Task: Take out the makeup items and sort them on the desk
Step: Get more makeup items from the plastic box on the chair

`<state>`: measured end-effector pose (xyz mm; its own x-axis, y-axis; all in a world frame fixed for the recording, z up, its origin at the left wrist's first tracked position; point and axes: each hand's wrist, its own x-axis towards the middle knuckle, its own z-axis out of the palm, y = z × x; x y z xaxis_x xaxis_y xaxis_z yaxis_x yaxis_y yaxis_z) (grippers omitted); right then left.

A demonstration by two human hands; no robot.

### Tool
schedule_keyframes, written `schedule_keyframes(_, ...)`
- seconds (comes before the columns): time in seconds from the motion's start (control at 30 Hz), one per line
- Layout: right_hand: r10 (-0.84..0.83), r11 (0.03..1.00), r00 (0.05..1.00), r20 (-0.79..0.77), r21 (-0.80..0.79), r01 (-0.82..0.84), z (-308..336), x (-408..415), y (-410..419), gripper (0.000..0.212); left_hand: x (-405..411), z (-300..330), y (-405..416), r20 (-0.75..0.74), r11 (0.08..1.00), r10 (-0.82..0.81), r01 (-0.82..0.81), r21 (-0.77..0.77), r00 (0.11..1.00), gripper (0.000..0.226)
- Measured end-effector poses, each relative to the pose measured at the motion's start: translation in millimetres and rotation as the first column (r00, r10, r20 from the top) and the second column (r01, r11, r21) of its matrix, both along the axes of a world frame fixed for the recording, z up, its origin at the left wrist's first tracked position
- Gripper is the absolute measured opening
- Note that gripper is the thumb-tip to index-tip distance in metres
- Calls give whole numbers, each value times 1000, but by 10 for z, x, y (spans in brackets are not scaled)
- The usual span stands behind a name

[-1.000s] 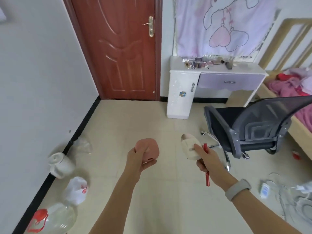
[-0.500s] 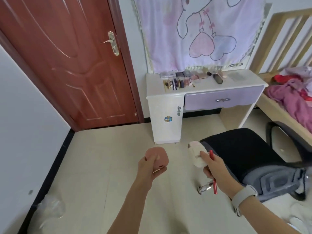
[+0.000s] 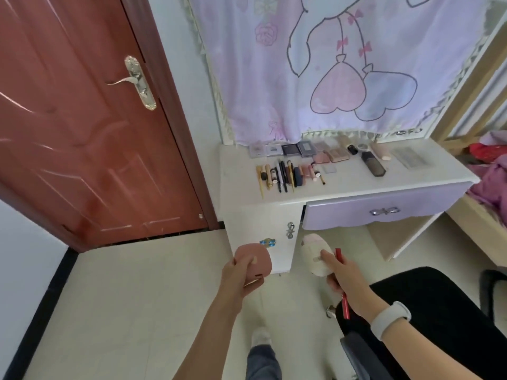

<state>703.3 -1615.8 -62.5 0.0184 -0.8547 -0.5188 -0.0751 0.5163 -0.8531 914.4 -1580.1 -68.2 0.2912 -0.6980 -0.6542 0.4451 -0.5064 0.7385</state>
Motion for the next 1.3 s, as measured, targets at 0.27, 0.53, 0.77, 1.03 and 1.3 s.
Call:
schedule_keyframes(0.27, -119, 992, 991, -52, 31, 121, -46, -41, -1645, 18, -42, 5, -1970, 110, 974, -226, 228, 2, 968, 30)
schedule_keyframes(0.53, -224, 972, 941, -252, 9, 234, -482, -822, -3031, 5, -940, -301, -3364, 55, 888, -458, 455, 62, 887, 32)
schedule_keyframes(0.77, -90, 993, 896, -435, 36, 117, -830, -1341, -4080, 22, -1827, -637, -4370, 213, 856, -512, 476, 199, 832, 40)
schedule_keyframes(1.03, 62, 998, 790, -610, 26, -58, -854, -1488, -4428, 31, -2289, -828, -4748, 401, 839, -542, 452, 303, 738, 37)
schedule_keyframes(1.3, 119, 978, 602, -789, -13, -210, -814, -1534, -4378, 45, -2345, -842, -4769, 556, 813, -571, 511, 280, 604, 51)
